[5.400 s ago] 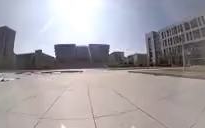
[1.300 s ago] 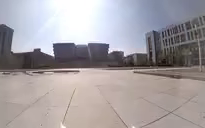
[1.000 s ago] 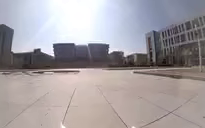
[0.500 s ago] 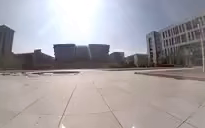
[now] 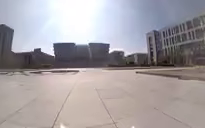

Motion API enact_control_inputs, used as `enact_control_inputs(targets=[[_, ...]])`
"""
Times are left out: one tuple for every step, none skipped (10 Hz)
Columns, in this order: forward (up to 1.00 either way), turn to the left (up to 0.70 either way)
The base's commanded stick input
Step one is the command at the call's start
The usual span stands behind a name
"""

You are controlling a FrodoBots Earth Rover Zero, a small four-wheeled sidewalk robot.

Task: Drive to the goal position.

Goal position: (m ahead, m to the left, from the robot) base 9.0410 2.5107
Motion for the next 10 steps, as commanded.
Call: enact_control_inputs(targets=[[0.70,0.00],[0.70,0.00],[0.70,0.00],[0.70,0.00],[0.70,0.00],[0.70,0.00],[0.70,0.00],[0.70,0.00],[0.70,0.00],[0.70,0.00]])
